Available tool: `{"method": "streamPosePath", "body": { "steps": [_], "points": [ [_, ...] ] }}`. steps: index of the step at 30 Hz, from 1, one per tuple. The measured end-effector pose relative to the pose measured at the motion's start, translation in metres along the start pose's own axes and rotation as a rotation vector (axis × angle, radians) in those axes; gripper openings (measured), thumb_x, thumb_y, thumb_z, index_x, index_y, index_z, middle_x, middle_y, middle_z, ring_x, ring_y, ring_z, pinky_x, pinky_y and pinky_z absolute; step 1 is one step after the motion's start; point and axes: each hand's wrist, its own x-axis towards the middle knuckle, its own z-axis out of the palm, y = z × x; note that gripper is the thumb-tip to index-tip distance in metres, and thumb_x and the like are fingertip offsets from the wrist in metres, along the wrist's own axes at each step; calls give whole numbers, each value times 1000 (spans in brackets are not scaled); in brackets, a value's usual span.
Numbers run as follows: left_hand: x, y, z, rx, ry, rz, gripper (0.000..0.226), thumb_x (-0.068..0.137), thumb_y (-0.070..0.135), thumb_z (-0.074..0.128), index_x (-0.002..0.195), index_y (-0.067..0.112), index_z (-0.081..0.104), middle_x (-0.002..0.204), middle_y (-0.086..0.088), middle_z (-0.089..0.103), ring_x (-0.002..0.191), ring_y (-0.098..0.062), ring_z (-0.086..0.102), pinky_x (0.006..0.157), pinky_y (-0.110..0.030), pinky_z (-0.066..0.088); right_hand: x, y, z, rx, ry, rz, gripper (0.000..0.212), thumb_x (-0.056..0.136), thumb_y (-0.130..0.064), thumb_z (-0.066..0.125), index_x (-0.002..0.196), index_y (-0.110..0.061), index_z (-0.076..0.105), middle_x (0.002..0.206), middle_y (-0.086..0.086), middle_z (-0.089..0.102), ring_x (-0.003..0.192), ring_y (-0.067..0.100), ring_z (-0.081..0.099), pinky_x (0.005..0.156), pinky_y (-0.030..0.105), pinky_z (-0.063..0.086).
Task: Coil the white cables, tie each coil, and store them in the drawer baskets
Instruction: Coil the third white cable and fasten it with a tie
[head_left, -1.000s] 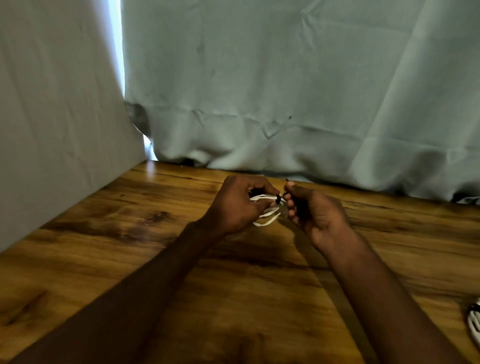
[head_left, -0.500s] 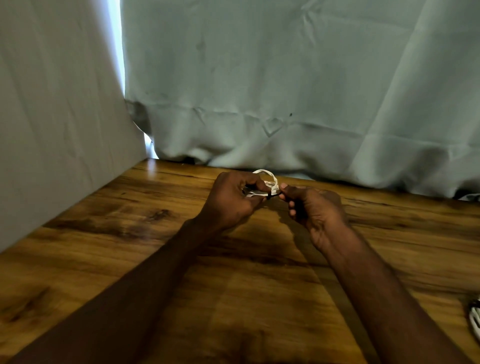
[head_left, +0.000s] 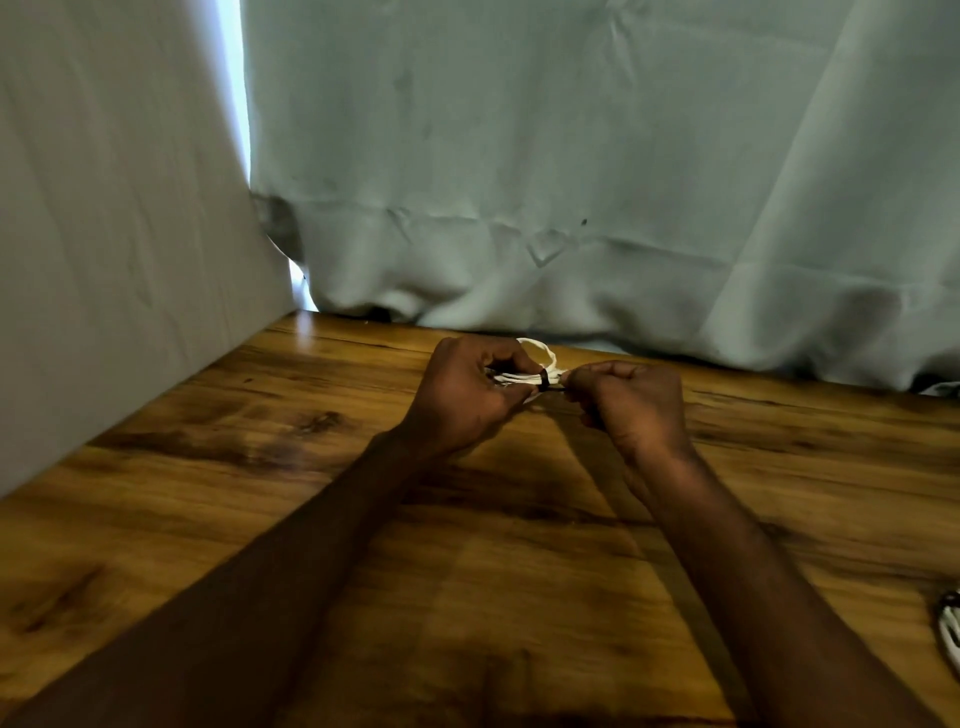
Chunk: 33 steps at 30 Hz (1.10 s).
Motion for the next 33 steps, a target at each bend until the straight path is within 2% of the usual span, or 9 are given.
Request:
{"method": "streamPosePath", "body": {
  "steps": [4, 7, 9, 13, 19, 21, 24, 28, 33],
  "points": [
    [0, -1, 0, 41, -36, 18, 15, 76, 6, 85, 86, 16, 82, 81, 7, 78, 77, -10, 74, 69, -30, 57, -1, 1, 0, -29, -23, -17, 4, 77, -9, 77, 76, -11, 81, 68, 9, 74, 61, 17, 60, 62, 34, 51],
    [1, -3, 0, 55, -32, 24, 15, 77, 5, 84, 85, 17, 81, 79, 6, 78, 76, -14, 74, 67, -38, 58, -3, -3, 1, 134, -42, 112, 3, 82, -3, 76, 81, -3, 78, 64, 8, 68, 57, 16, 58, 57, 28, 52],
    [1, -3, 0, 62, -23, 19, 14, 77, 6, 84, 85, 17, 81, 79, 5, 77, 75, -17, 74, 65, -40, 57, -1, -3, 0, 264, -68, 227, 2, 85, 0, 76, 87, -1, 78, 68, 8, 72, 56, 13, 63, 58, 24, 58],
    [1, -3, 1, 49, -12, 6, 14, 78, 7, 85, 85, 18, 82, 79, 7, 77, 75, -17, 74, 65, -41, 58, 2, 0, -3, 315, -84, 292, 4, 84, 0, 80, 88, -1, 77, 70, 8, 76, 56, 11, 67, 59, 23, 61],
    [1, -3, 1, 83, -21, 22, 16, 76, 8, 86, 88, 20, 83, 82, 9, 78, 77, -10, 74, 68, -38, 59, 2, 2, -1, 105, -42, 155, 7, 80, -4, 83, 78, -2, 77, 62, 8, 72, 51, 15, 61, 50, 24, 55],
    [0, -2, 0, 106, -30, 43, 18, 76, 9, 85, 91, 20, 83, 86, 10, 78, 80, -6, 74, 73, -35, 60, 4, 4, 0, -16, -15, 64, 8, 78, -9, 85, 73, -8, 79, 63, 7, 73, 52, 17, 62, 55, 29, 56],
    [0, -2, -1, 131, -52, 69, 19, 78, 11, 85, 95, 20, 83, 91, 10, 79, 84, -1, 73, 77, -30, 60, 5, 7, 2, -153, -24, -46, 9, 77, -14, 85, 70, -15, 80, 66, 3, 76, 63, 20, 70, 69, 44, 62],
    [0, -2, -1, 120, -46, 50, 16, 78, 13, 84, 91, 22, 83, 86, 10, 78, 81, -4, 73, 71, -31, 59, 5, 8, 3, -159, -69, -97, 10, 82, -15, 84, 73, -17, 81, 71, 1, 77, 68, 18, 71, 75, 45, 61],
    [-1, 3, 0, 90, -39, 54, 21, 77, 4, 83, 87, 23, 82, 81, 20, 75, 80, 4, 71, 72, -15, 49, 3, 6, 6, -135, -98, -106, 9, 85, -24, 83, 78, -19, 82, 75, 1, 78, 73, 22, 72, 81, 52, 61]
  ]
}}
